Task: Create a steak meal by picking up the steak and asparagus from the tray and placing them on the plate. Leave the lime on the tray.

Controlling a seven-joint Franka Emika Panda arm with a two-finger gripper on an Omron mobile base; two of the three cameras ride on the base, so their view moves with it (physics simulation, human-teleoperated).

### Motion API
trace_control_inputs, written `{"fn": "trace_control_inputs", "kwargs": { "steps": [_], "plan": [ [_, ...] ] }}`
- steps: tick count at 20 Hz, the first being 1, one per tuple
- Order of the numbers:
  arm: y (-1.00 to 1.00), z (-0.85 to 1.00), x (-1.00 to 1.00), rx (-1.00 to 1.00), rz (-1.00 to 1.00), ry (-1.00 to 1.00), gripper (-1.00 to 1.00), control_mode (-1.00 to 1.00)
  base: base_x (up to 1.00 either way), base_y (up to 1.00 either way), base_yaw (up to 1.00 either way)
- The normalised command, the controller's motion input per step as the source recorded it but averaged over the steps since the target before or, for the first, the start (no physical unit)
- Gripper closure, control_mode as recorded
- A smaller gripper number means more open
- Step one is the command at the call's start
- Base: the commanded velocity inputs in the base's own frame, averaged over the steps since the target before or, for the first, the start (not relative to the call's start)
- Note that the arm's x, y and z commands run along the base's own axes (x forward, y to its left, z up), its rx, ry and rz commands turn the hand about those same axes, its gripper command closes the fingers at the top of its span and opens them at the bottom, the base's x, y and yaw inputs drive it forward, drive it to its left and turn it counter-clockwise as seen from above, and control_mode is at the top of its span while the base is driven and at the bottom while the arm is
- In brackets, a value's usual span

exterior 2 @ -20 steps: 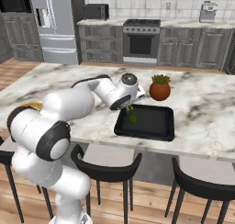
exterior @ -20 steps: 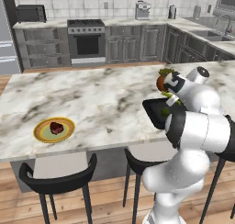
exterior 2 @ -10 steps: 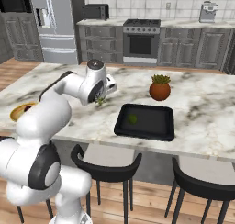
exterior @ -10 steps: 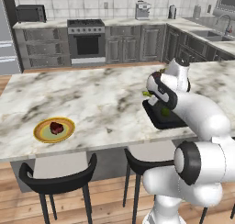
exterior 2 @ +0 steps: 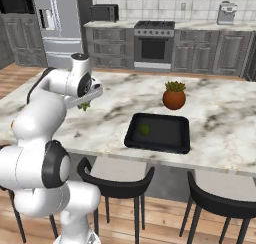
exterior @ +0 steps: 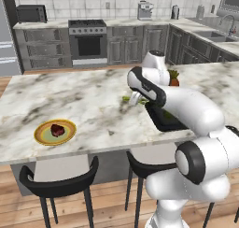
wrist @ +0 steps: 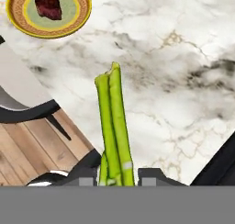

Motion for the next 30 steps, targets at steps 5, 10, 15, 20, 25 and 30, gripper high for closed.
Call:
{"fn": "trace_control_inputs", "kwargs": {
  "steps": [5,10,15,20,25,30],
  "plan": [
    [0.92,-0.33,0.00,0.00,0.12,0.07,1.00,-1.00,0.00,0.00,0.00],
    [1.00,-0.41,0.00,0.00,0.09,0.04,1.00,-1.00,0.00,0.00,0.00],
    [0.99,-0.32,0.00,0.00,0.08,0.03,1.00,-1.00,0.00,0.00,0.00],
    [0.95,-0.20,0.00,0.00,0.07,0.00,1.00,-1.00,0.00,0.00,0.00],
    [0.81,-0.13,-0.07,-0.05,0.04,0.00,1.00,-1.00,0.00,0.00,0.00],
    [0.58,-0.19,0.00,-0.07,0.01,0.00,1.00,-1.00,0.00,0.00,0.00]
  ]
}}
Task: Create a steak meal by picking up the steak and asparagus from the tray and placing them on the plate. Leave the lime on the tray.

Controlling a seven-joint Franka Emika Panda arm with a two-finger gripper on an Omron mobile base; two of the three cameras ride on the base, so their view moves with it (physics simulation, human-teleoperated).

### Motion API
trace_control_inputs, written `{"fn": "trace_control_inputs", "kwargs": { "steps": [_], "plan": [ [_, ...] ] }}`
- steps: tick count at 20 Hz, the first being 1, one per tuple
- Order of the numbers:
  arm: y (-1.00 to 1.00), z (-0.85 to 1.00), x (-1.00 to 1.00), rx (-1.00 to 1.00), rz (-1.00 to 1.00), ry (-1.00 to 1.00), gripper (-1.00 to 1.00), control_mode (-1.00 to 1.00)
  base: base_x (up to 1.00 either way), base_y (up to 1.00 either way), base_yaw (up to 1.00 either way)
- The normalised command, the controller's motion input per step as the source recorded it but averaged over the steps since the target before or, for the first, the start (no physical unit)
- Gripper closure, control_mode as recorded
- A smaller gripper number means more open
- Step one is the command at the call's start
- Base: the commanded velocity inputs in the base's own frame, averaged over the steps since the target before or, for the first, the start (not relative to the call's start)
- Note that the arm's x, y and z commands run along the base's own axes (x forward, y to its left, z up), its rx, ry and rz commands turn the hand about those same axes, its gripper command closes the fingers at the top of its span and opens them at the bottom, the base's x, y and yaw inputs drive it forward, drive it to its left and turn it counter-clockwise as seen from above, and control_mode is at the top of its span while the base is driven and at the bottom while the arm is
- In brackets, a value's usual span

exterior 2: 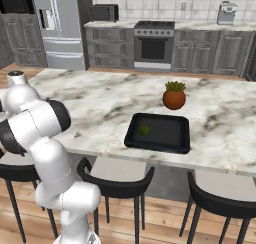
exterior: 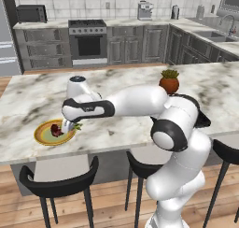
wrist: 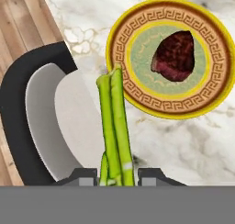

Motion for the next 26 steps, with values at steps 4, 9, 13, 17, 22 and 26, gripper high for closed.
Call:
{"fn": "trace_control_inputs", "kwargs": {
  "steps": [4,9,13,17,22,26],
  "plan": [
    [0.54,-0.21,0.01,-0.08,0.00,0.00,1.00,-1.00,0.00,0.00,0.00],
    [0.40,-0.25,0.10,-0.06,0.00,0.00,1.00,-1.00,0.00,0.00,0.00],
    [0.22,-0.31,0.25,-0.04,0.00,0.00,1.00,-1.00,0.00,0.00,0.00],
    [0.12,-0.30,0.37,-0.02,0.00,0.00,1.00,-1.00,0.00,0.00,0.00],
    [0.16,-0.29,0.36,-0.01,0.00,0.00,1.00,-1.00,0.00,0.00,0.00],
    [0.16,-0.32,0.30,-0.01,0.00,0.00,1.00,-1.00,0.00,0.00,0.00]
  ]
}}
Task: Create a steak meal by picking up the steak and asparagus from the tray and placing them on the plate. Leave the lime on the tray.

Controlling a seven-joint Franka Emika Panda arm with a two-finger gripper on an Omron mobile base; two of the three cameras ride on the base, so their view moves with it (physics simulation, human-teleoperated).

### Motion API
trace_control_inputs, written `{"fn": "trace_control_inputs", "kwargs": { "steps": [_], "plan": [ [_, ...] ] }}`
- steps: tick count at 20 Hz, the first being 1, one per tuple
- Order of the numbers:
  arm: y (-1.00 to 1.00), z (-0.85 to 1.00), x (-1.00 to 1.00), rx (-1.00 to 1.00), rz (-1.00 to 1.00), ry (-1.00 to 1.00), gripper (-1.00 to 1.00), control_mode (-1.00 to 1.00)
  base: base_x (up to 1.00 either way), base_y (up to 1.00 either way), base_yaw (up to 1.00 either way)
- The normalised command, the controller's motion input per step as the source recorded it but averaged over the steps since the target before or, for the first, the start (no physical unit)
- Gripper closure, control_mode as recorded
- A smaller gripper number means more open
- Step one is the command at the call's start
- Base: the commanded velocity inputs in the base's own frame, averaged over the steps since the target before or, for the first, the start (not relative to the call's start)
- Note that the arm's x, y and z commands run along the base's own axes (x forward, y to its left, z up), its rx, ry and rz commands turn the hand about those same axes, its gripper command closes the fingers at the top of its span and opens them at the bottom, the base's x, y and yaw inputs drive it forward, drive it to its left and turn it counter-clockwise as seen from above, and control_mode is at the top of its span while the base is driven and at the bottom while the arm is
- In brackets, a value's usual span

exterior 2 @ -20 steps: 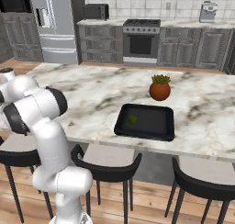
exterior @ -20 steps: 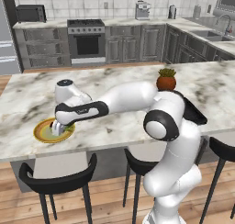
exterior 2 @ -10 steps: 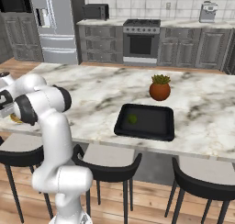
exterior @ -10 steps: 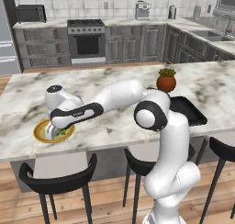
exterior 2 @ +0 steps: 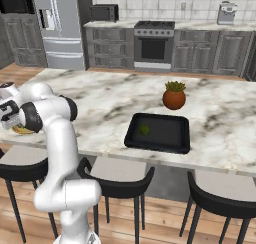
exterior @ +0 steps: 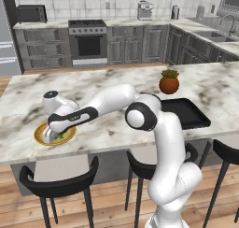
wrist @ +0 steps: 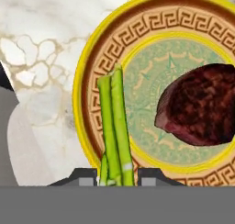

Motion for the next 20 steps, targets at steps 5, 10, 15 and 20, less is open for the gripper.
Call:
{"fn": "trace_control_inputs", "kwargs": {
  "steps": [5,10,15,20],
  "plan": [
    [0.15,-0.30,0.33,0.00,0.00,0.00,1.00,-1.00,0.00,0.00,0.00],
    [0.15,-0.27,0.33,0.00,0.00,0.00,1.00,-1.00,0.00,0.00,0.00],
    [0.07,-0.23,0.21,0.00,0.00,0.00,1.00,-1.00,0.00,0.00,0.00],
    [0.00,-0.13,0.01,0.00,0.00,0.00,-1.00,-1.00,0.00,0.00,0.00]
  ]
}}
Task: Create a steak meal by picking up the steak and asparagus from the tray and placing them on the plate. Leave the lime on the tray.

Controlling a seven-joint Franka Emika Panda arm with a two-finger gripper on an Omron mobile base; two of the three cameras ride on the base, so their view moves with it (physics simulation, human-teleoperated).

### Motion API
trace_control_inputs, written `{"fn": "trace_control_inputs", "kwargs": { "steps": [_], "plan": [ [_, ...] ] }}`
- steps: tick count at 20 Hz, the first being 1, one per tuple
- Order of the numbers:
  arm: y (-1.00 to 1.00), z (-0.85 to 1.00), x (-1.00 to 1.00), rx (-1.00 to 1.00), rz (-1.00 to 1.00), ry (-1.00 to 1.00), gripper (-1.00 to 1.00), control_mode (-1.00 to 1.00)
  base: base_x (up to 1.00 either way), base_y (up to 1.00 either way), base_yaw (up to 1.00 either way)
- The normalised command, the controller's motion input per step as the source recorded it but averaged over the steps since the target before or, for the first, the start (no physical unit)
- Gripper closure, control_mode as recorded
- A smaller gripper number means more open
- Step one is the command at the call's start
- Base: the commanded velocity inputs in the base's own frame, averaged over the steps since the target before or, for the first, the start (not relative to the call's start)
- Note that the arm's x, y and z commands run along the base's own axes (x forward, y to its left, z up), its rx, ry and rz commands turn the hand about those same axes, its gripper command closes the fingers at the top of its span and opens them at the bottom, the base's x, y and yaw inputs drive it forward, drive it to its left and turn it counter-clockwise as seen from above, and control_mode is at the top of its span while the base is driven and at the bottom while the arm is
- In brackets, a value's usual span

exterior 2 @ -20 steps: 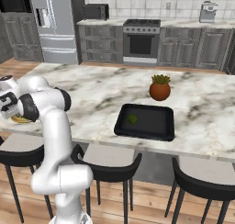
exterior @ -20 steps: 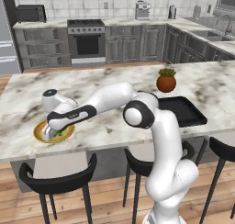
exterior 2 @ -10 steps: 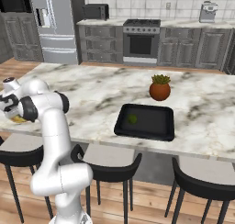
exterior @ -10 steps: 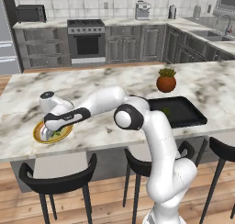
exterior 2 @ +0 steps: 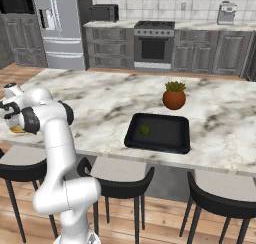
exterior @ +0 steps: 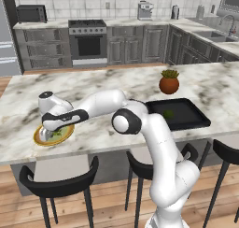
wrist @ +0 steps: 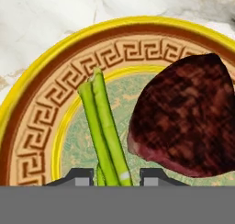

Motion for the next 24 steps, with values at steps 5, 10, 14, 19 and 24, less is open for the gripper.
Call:
{"fn": "trace_control_inputs", "kwargs": {
  "steps": [5,10,14,19,24],
  "plan": [
    [-0.01,0.04,-0.10,0.00,-0.01,-0.02,-1.00,-1.00,0.00,0.00,0.00],
    [0.00,0.21,-0.17,0.00,-0.01,-0.10,-1.00,-1.00,0.00,0.00,0.00],
    [-0.02,0.47,-0.44,0.00,-0.02,-0.12,-1.00,-1.00,0.00,0.00,0.00],
    [-0.51,0.35,-0.62,0.01,-0.09,-0.10,-1.00,-1.00,0.00,0.00,0.00],
    [-0.99,0.19,-0.50,0.17,-0.16,-0.08,-1.00,-1.00,0.00,0.00,0.00]
  ]
}}
